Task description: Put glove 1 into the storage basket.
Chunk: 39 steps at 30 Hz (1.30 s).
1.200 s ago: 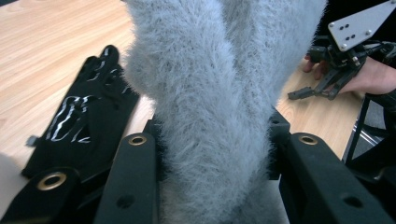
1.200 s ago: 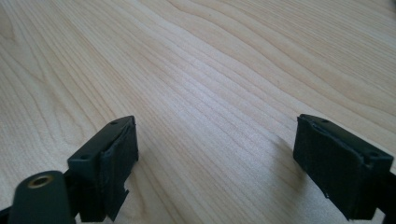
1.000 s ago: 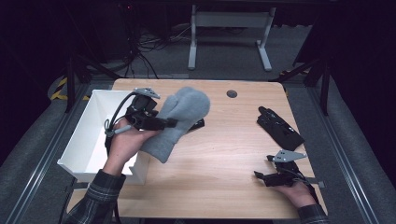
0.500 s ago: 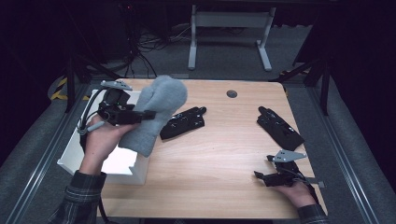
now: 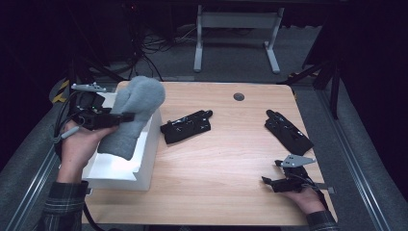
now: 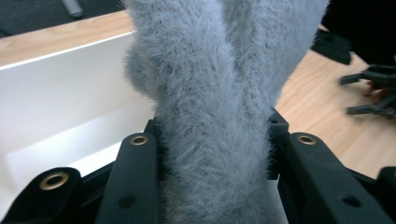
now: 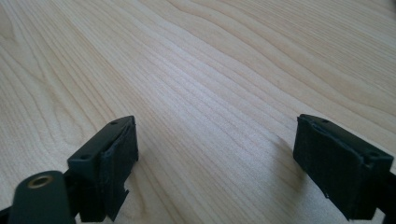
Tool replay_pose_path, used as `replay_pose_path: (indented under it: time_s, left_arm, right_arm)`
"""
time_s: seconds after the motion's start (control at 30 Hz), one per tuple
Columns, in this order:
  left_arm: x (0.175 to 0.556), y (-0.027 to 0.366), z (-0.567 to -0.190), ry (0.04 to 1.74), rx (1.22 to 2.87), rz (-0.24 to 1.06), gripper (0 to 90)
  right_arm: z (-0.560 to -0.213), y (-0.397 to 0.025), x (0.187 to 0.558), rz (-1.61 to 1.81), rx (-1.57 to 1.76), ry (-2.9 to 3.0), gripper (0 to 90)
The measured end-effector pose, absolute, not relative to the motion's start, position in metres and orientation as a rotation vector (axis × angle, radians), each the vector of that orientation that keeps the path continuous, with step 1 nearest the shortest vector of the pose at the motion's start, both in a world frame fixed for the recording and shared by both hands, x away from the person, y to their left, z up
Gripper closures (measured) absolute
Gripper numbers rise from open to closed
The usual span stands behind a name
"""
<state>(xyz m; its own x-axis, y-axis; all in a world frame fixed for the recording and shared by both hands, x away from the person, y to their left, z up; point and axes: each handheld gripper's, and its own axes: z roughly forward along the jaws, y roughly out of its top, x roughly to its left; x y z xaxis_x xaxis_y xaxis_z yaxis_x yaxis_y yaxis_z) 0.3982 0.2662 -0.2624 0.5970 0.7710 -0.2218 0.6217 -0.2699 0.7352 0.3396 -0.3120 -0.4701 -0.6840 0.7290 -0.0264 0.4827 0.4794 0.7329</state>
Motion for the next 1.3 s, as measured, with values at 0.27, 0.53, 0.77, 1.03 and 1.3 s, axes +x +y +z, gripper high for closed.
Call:
replay_pose_path:
  time_s: [0.27, 0.53, 0.77, 1.03, 1.3]
  left_arm:
    - [0.405, 0.292, -0.290, 1.211, 1.973, 0.199, 62.1]
    - [0.414, 0.297, -0.321, 1.279, 1.989, 0.145, 62.0]
    - [0.425, 0.295, -0.349, 1.340, 2.015, 0.107, 61.9]
    - [0.440, 0.294, -0.385, 1.402, 2.050, 0.031, 61.3]
    - [0.450, 0.294, -0.412, 1.452, 2.079, -0.024, 57.8]
  right_arm:
    - [-0.470, -0.312, 0.340, 1.029, 1.021, 2.395, 14.3]
    - [-0.470, -0.312, 0.340, 1.029, 1.021, 2.395, 14.3]
    - [-0.470, -0.312, 0.340, 1.029, 1.021, 2.395, 14.3]
    - [-0.470, -0.312, 0.340, 1.029, 1.021, 2.395, 14.3]
    - [-0.470, -0.312, 0.340, 1.029, 1.021, 2.395, 14.3]
